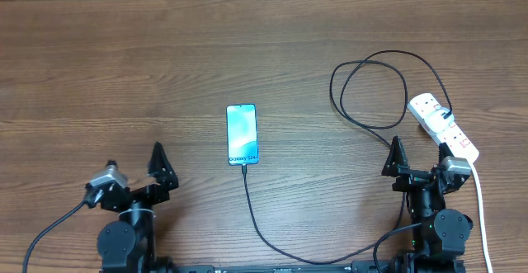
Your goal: Plug charger to phone and switch on socket
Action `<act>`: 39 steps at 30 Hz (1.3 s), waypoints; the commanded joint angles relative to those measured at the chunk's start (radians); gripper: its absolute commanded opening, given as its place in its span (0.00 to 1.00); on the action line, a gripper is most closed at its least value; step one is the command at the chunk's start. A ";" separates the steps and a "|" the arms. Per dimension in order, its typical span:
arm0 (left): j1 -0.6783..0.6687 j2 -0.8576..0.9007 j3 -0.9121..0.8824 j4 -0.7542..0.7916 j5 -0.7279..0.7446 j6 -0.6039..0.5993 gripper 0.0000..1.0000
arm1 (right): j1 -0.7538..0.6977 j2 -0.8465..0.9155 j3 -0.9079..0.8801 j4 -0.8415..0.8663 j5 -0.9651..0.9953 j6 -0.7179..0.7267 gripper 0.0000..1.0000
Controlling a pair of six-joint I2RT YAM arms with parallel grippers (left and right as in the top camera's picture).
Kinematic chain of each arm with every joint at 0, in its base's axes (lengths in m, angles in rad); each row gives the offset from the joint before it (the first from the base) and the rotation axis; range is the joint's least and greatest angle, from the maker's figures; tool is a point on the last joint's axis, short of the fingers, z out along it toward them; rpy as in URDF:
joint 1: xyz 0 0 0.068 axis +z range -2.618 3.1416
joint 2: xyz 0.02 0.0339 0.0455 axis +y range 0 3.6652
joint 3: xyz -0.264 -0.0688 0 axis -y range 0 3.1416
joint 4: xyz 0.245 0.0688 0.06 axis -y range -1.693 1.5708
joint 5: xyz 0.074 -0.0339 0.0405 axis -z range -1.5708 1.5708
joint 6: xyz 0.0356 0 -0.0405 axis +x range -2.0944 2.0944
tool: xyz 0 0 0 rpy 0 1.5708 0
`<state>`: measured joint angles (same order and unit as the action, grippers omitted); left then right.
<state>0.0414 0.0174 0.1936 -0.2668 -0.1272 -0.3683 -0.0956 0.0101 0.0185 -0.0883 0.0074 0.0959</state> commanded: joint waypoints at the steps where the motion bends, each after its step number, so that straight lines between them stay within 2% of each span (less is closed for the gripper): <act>1: 0.004 -0.014 -0.064 0.060 0.055 0.138 1.00 | 0.004 -0.007 -0.011 0.006 -0.002 -0.019 1.00; 4: 0.004 -0.014 -0.119 0.121 0.108 0.232 1.00 | 0.004 -0.007 -0.011 0.006 -0.002 -0.019 1.00; 8: 0.004 -0.014 -0.185 0.240 0.158 0.298 1.00 | 0.004 -0.007 -0.011 0.006 -0.003 -0.019 1.00; 17: 0.003 -0.014 -0.189 0.188 0.166 0.385 1.00 | 0.004 -0.007 -0.011 0.006 -0.003 -0.019 1.00; 39: 0.005 -0.014 -0.189 0.190 0.162 0.391 1.00 | 0.004 -0.007 -0.011 0.006 -0.003 -0.019 1.00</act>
<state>0.0414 0.0154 0.0116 -0.0795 0.0235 0.0036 -0.0959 0.0101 0.0185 -0.0891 0.0071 0.0952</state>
